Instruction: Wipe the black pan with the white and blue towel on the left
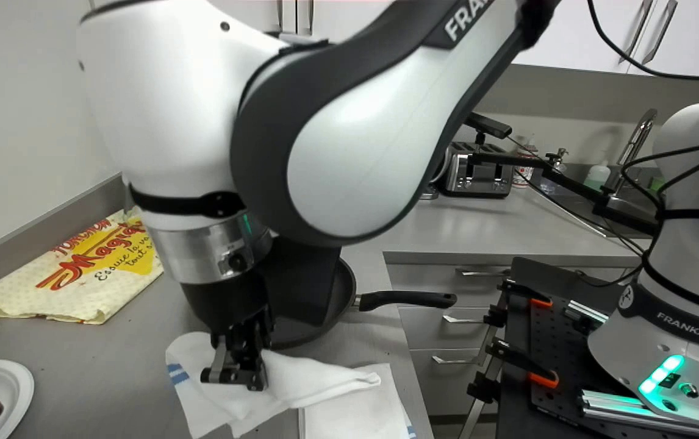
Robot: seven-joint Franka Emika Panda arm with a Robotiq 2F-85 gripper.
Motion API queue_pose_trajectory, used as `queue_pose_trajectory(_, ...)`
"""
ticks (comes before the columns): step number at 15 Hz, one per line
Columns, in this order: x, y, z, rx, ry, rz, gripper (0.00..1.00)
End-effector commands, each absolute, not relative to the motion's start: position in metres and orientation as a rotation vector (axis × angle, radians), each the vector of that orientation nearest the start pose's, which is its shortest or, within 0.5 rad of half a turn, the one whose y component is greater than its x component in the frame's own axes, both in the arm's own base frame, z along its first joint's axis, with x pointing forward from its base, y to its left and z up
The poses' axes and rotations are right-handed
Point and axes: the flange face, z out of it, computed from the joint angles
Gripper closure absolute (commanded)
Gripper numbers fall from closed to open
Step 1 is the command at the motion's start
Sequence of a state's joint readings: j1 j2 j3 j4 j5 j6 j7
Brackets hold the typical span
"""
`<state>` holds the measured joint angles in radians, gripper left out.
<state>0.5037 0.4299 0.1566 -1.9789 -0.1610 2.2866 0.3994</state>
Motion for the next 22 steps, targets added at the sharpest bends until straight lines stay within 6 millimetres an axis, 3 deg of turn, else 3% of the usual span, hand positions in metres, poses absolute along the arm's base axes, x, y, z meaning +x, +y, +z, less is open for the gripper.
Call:
queue_pose_trajectory(1, 0.479, 0.331, 0.286, -3.181, -0.492, 0.079, 0.96)
queue_pose_trajectory(5, 0.509, 0.282, 0.309, -3.087, -0.389, 0.057, 0.96)
queue_pose_trajectory(11, 0.555, 0.206, 0.289, -2.824, -0.324, 0.134, 0.96)
queue_pose_trajectory(16, 0.563, 0.186, 0.254, -2.608, -0.348, 0.23, 0.96)
queue_pose_trajectory(22, 0.57, 0.17, 0.216, -2.556, -0.316, 0.317, 0.96)
